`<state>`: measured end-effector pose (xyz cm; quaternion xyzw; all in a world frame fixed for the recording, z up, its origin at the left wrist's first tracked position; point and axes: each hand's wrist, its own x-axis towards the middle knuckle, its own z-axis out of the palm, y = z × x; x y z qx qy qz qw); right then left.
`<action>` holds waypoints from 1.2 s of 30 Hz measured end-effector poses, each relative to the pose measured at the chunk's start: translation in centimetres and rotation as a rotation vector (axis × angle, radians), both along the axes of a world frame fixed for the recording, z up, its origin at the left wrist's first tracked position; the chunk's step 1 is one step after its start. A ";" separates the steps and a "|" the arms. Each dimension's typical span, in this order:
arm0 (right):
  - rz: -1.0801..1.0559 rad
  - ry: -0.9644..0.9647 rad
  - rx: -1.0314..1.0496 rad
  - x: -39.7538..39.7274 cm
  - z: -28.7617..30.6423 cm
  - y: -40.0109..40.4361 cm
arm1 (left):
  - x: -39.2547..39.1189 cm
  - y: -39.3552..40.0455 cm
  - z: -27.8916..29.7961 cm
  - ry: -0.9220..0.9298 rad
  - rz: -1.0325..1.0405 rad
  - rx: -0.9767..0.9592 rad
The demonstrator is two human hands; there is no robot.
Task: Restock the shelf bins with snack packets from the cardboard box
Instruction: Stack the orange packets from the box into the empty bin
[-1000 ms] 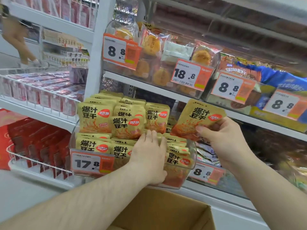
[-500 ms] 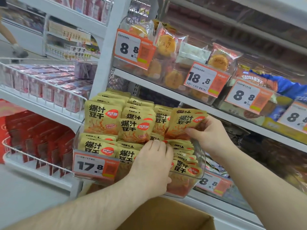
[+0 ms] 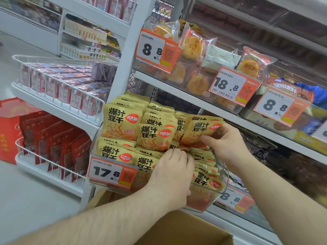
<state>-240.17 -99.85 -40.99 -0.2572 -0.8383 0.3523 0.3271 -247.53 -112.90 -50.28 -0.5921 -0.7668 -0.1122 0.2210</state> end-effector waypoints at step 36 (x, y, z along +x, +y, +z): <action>-0.319 -0.377 0.096 -3.1 -2.1 -0.3 | 0.4 0.2 0.2 -0.015 0.026 -0.016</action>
